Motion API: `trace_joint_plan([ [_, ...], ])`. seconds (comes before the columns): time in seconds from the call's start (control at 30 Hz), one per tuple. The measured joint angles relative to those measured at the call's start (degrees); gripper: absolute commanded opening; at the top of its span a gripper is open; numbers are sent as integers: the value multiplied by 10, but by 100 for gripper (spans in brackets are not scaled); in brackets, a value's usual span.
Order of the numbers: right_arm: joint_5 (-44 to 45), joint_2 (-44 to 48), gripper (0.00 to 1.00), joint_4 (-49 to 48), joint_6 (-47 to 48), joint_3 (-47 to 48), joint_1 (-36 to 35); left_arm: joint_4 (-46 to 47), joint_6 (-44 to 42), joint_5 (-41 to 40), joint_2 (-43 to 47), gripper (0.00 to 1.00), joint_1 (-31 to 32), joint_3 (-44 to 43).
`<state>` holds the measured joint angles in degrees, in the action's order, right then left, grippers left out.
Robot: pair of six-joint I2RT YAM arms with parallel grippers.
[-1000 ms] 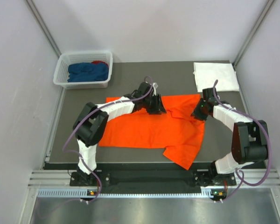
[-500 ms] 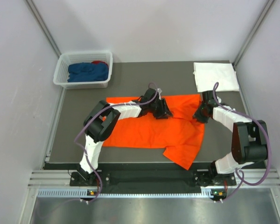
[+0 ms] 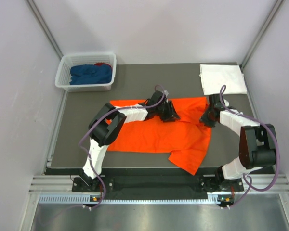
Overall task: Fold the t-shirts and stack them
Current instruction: Fold the tshirt
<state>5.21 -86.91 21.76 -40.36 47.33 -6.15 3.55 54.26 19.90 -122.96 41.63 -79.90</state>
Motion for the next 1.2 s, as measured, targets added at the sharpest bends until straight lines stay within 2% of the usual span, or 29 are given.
trace_joint_plan([
  [0.2, 2, 0, 31, -2, -1, -5, 0, -1, 4, -1, -11, 41, 4, -6],
  [0.47, 1, 0, 18, -27, -4, -21, 0, 0, 12, -3, -12, 39, 5, -9],
  [0.9, 1, 0, 17, -34, -7, -23, 0, 8, 22, -5, -26, 35, 9, -25],
  [1.2, 0, 0, 17, -36, -7, -23, 0, 9, 27, -7, -33, 37, 10, -27],
])
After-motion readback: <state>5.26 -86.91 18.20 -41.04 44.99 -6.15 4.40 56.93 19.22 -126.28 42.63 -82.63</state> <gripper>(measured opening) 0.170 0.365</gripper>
